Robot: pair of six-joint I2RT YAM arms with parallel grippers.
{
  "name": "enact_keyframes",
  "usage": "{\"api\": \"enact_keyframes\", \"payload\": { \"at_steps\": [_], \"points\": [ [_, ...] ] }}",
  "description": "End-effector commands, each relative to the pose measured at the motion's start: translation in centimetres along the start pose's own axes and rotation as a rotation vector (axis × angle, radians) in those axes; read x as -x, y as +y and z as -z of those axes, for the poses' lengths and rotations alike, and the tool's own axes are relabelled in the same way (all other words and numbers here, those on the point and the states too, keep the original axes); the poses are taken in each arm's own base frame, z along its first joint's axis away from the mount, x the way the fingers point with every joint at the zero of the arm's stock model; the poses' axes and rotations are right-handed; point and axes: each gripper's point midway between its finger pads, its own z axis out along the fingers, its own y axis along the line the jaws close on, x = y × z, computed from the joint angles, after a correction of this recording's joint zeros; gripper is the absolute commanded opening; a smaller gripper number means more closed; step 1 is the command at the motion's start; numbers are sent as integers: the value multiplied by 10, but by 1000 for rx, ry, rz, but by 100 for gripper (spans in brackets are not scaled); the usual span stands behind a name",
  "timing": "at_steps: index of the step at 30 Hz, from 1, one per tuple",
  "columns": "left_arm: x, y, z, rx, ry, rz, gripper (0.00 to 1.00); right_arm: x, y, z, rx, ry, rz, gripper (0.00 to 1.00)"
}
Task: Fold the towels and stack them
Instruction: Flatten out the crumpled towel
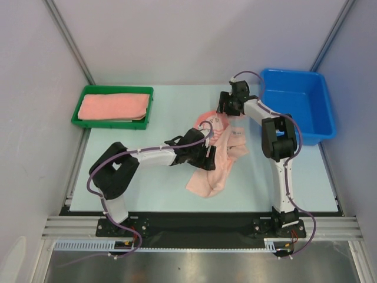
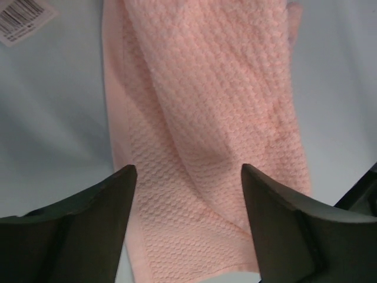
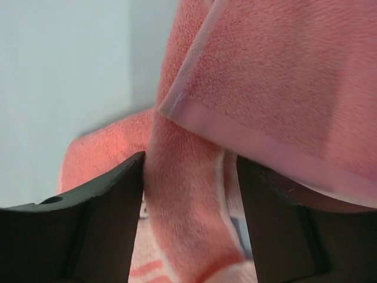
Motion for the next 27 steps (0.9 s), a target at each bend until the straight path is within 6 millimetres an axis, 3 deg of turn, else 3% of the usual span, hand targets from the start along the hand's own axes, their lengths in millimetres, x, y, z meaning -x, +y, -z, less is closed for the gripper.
{"api": "enact_keyframes", "payload": {
  "at_steps": [1,2,3,4,5,6,8,9,10,11,12,13,14,15,16,17,18,20,21,24,27],
  "points": [
    [16,-22,0,-92,-68,27,74,6,17,-10,79,23,24,67],
    [16,-23,0,-95,-64,30,64,13,19,-10,86,14,26,49],
    [14,-22,1,-91,-58,32,39,18,21,-9,93,9,33,36],
    [15,-23,5,-93,-59,34,28,40,28,0,104,-30,42,12],
    [16,-24,7,-93,-57,36,19,55,31,9,109,-60,57,4],
    [12,-24,10,-87,-39,35,0,73,30,21,109,-97,66,0],
    [14,-23,17,-70,-31,36,0,130,36,73,78,-219,78,0],
    [9,-18,20,-43,-9,42,0,156,19,98,29,-264,43,0],
    [5,-12,22,-18,-2,47,0,162,5,119,-20,-253,15,0],
    [3,0,26,35,-9,54,0,188,2,158,-26,-328,4,0],
    [2,4,33,55,-16,58,0,196,-10,175,-55,-354,-10,0],
    [1,12,37,80,-24,69,0,211,-32,200,-88,-406,-28,0],
    [-8,20,39,102,-16,83,0,221,-33,234,-81,-462,-24,0],
    [-6,21,44,104,-32,86,0,215,-45,239,-100,-456,-37,0],
    [-11,25,45,116,-27,92,0,222,-72,257,-138,-493,-64,0],
    [-17,29,46,132,-17,89,0,225,-76,280,-151,-526,-68,0],
    [-20,33,49,149,-13,87,0,216,-91,280,-184,-509,-84,0],
    [-31,39,56,179,14,62,11,212,-118,294,-244,-519,-106,0],
    [-34,43,58,207,20,53,27,201,-133,293,-292,-499,-128,0],
    [-46,44,62,224,60,16,41,184,-175,296,-437,-482,-173,0],
    [-58,36,59,193,82,7,56,155,-195,267,-457,-394,-203,5]
  ]
}}
